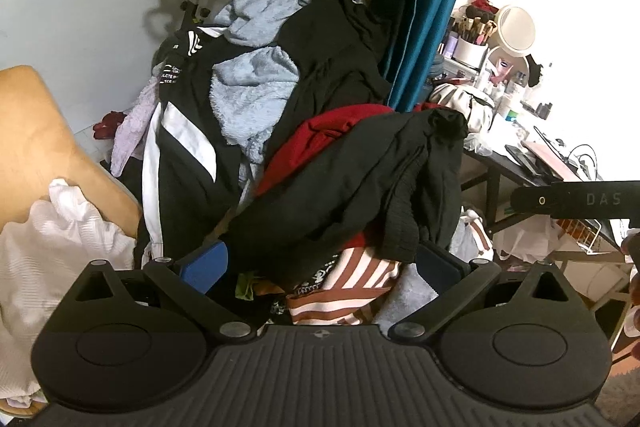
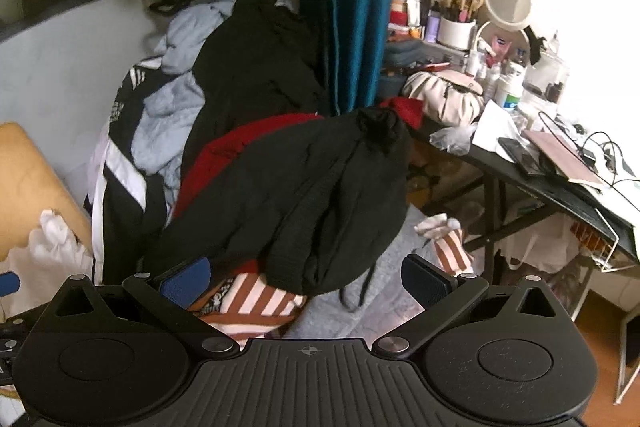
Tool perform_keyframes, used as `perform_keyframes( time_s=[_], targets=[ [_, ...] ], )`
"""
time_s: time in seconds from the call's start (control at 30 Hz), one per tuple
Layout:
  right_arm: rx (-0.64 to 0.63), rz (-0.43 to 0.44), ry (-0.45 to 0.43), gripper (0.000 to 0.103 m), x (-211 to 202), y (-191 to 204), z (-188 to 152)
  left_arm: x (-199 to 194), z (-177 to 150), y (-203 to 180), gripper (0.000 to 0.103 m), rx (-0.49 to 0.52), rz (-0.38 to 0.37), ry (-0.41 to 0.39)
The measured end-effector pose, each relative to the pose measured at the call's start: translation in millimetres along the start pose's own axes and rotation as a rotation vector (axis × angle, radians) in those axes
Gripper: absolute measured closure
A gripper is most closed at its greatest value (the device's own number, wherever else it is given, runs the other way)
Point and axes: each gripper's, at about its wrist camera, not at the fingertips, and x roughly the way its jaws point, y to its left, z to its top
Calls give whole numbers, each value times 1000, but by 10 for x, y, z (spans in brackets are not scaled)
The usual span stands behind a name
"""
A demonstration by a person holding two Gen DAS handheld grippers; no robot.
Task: Fold clothes
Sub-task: 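Move both open grippers toward the black hoodie on the pile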
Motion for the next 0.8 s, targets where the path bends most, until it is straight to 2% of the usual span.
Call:
perform_keyframes(
  time_s=[0.33,0.6,0.8],
  targets=[
    [-41,-12,-4,1,-27,240,-10,10,-13,98,1,-29,8,10],
    [5,-17,11,1,-29,310,-48,-3,16,255,1,-35,33,17],
    [27,-23,17,1,-12,487,-50,-6,61,424,1,-10,22,28]
  ],
)
